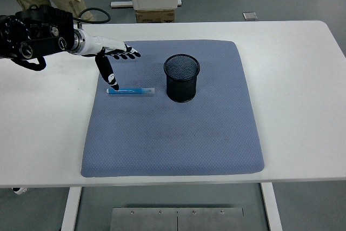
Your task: Left hand places marker in pen holder
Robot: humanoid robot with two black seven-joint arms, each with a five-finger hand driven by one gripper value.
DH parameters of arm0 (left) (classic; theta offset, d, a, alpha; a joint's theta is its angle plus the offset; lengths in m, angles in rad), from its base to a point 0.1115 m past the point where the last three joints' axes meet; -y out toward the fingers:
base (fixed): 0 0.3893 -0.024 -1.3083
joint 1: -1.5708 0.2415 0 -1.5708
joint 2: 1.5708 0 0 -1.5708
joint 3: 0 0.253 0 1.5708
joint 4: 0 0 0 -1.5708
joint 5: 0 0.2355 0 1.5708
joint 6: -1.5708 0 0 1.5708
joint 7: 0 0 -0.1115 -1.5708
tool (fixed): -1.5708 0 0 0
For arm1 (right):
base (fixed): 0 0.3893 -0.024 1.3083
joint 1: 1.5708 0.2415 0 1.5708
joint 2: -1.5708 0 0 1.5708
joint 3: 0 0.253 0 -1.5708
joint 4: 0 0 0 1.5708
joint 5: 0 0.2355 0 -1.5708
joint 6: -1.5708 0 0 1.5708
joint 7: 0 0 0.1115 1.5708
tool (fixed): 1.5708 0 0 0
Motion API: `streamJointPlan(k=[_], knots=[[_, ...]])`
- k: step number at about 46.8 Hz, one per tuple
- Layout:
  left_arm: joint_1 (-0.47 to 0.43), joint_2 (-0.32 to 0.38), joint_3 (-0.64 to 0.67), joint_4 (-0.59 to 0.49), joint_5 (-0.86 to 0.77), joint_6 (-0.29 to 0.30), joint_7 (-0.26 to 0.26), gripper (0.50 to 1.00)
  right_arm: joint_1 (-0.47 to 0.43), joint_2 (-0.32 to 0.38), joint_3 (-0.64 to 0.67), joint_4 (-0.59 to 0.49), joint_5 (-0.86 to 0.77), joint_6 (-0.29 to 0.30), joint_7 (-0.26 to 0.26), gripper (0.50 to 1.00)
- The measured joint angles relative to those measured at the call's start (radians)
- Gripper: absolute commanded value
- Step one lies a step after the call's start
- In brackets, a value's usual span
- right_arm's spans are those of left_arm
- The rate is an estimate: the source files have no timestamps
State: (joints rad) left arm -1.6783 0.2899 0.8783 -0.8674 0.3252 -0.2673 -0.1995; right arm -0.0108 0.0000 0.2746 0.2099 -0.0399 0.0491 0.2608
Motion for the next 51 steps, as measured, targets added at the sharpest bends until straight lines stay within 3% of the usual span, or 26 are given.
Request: streamJointPlan(k=[22, 51], knots=[[-0.049, -0.040, 0.040, -0.003, 0.001, -0.028, -0.001, 1.000, 0.000, 0.000, 0.000, 0.000, 0.000, 0.000, 0.000, 1.000], [-0.017, -0.066, 0.077, -0.051, 0.014, -0.014, -0.003, 1.000, 0.000, 0.000, 0.000, 0.000, 0.000, 0.000, 0.000, 1.000]])
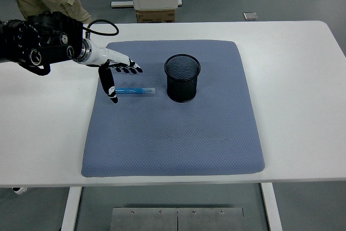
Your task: Left hand places marker in pen holder
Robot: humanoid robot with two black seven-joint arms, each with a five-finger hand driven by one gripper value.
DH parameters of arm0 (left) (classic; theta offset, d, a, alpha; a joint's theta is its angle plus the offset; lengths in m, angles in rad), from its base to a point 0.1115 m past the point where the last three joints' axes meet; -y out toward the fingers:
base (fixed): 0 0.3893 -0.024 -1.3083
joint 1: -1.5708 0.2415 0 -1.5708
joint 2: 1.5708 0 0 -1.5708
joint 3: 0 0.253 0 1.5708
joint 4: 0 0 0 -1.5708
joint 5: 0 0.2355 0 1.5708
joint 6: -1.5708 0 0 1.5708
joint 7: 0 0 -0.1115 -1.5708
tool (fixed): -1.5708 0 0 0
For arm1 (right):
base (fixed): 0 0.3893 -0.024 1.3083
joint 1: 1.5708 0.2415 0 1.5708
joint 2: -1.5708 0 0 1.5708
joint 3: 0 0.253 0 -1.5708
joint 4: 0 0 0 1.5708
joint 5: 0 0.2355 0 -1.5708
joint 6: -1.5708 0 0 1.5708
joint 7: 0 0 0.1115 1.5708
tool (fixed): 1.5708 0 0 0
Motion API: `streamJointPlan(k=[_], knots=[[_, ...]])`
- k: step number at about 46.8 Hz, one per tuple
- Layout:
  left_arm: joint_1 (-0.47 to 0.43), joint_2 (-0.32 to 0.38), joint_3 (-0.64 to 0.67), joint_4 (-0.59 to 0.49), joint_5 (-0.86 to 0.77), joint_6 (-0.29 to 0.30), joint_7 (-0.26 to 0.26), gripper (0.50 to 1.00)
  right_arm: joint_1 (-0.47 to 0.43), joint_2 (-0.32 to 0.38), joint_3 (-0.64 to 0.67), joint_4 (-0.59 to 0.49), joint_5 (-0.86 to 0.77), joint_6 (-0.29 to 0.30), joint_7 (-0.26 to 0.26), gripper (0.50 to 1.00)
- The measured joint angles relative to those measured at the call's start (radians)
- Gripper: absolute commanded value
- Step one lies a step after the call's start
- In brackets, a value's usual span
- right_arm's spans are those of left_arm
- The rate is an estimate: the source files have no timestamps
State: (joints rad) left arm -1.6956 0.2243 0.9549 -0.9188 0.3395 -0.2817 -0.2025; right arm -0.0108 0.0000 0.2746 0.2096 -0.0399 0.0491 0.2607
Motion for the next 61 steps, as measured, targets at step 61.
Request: streamJointPlan(k=[61], knots=[[0.031, -0.097, -0.007, 0.008, 0.118, 0.033, -0.001, 0.842, 0.000, 0.000, 0.000, 0.000, 0.000, 0.000, 0.000, 1.000]])
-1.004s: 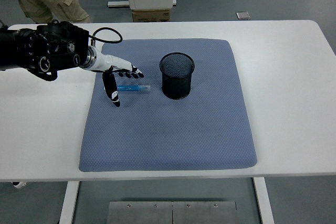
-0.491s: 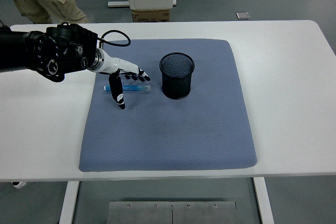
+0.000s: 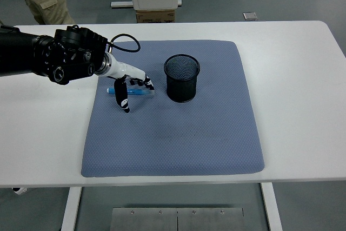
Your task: Left hand places marker in pen holder
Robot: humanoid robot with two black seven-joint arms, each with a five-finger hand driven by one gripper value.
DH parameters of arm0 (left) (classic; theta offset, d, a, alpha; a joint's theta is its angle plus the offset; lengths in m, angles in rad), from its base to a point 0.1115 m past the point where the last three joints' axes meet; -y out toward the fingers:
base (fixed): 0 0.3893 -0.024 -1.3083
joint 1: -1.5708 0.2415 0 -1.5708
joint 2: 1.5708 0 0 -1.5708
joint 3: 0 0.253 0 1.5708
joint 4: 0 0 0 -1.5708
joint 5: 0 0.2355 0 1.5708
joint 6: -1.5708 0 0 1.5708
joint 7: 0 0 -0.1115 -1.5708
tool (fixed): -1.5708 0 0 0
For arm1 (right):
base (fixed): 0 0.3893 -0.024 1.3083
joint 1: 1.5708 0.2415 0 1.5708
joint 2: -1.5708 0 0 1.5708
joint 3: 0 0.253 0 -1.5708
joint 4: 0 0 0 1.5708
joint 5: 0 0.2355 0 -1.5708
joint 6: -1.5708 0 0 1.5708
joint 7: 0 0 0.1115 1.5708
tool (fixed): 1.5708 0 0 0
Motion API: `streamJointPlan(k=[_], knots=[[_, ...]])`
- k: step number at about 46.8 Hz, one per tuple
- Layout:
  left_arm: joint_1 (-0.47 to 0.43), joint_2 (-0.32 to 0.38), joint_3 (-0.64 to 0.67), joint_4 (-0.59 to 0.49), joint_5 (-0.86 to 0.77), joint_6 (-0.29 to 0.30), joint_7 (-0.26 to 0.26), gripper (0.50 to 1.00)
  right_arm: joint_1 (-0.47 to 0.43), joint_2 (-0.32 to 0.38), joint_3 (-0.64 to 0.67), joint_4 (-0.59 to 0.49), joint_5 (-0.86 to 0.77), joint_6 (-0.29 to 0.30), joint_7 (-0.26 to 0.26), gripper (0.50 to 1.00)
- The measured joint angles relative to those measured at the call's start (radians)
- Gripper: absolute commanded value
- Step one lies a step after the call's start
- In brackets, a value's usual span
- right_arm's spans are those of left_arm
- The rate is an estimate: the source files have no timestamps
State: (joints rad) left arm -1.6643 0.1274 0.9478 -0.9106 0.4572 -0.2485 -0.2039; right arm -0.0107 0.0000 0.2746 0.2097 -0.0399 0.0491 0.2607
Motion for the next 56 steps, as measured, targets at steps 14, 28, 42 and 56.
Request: streamJointPlan(k=[14, 28, 42, 56], knots=[[-0.009, 0.000, 0.000, 0.001, 0.000, 0.000, 0.000, 0.760, 0.000, 0.000, 0.000, 0.000, 0.000, 0.000, 0.000, 1.000], [-0.009, -0.002, 0.000, 0.001, 0.001, 0.013, 0.003, 0.742, 0.000, 0.000, 0.000, 0.000, 0.000, 0.000, 0.000, 1.000], [-0.009, -0.003, 0.002, 0.000, 0.008, 0.040, 0.003, 0.710, 0.000, 0.000, 0.000, 0.000, 0.000, 0.000, 0.000, 1.000], [-0.004, -0.016, 0.003, -0.001, 0.008, 0.044, 0.003, 0.707, 0.000, 0.000, 0.000, 0.000, 0.000, 0.000, 0.000, 1.000]])
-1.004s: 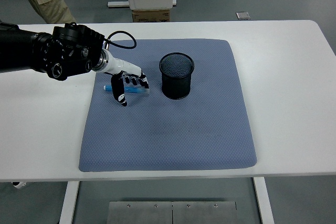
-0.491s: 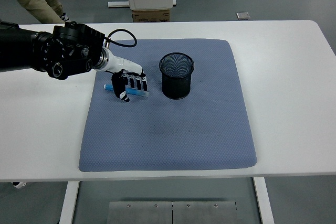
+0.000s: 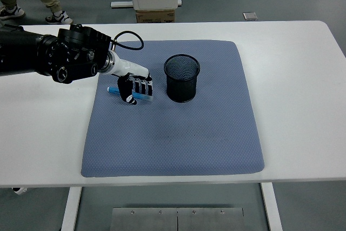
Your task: Left hand places marker in pen holder
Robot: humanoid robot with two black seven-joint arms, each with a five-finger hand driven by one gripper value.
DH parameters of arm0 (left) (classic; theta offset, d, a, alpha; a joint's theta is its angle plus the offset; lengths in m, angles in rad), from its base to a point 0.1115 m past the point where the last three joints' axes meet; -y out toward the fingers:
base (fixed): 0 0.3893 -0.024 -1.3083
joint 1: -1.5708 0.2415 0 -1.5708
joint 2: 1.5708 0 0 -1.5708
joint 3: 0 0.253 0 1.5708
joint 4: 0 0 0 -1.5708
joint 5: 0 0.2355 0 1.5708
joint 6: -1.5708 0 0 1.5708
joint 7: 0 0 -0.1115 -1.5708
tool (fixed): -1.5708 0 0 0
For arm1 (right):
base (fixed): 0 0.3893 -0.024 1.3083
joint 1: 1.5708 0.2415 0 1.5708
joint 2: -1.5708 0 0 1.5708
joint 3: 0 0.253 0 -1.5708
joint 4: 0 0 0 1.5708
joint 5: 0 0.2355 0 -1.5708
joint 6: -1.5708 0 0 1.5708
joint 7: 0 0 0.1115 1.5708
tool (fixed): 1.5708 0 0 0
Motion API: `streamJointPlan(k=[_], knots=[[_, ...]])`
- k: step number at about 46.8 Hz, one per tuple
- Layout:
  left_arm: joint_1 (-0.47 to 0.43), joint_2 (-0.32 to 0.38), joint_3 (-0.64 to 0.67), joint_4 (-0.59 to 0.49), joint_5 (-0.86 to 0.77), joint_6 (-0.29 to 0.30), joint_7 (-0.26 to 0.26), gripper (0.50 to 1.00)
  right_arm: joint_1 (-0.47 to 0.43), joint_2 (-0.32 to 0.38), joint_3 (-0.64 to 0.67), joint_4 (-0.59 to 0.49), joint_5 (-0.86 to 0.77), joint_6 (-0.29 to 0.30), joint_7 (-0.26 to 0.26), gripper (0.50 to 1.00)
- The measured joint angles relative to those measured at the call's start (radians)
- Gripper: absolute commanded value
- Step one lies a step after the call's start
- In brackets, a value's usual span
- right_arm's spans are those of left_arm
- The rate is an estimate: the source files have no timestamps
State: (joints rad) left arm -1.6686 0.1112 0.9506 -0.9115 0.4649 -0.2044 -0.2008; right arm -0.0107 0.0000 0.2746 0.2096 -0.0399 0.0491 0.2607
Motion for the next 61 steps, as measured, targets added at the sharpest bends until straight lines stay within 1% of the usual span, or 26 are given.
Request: streamJointPlan(k=[7, 11, 13, 19, 30, 56, 61], knots=[[0.003, -0.005, 0.003, 0.000, 0.001, 0.033, 0.000, 0.710, 0.000, 0.000, 0.000, 0.000, 0.000, 0.000, 0.000, 1.000], [0.004, -0.007, 0.004, 0.000, 0.001, 0.037, 0.000, 0.710, 0.000, 0.000, 0.000, 0.000, 0.000, 0.000, 0.000, 1.000], [0.004, -0.007, 0.004, 0.000, 0.001, 0.037, 0.000, 0.707, 0.000, 0.000, 0.000, 0.000, 0.000, 0.000, 0.000, 1.000], [0.004, -0.008, 0.004, 0.000, 0.026, 0.042, 0.000, 0.666, 0.000, 0.000, 0.000, 0.000, 0.000, 0.000, 0.000, 1.000], [0.007, -0.009, 0.005, 0.000, 0.043, 0.062, 0.000, 0.663, 0.000, 0.000, 0.000, 0.000, 0.000, 0.000, 0.000, 1.000], [0.008, -0.016, 0.007, -0.001, 0.055, 0.067, 0.002, 0.657, 0.000, 0.000, 0.000, 0.000, 0.000, 0.000, 0.000, 1.000], [0.008, -0.017, 0.007, -0.001, 0.055, 0.067, 0.002, 0.631, 0.000, 0.000, 0.000, 0.000, 0.000, 0.000, 0.000, 1.000]])
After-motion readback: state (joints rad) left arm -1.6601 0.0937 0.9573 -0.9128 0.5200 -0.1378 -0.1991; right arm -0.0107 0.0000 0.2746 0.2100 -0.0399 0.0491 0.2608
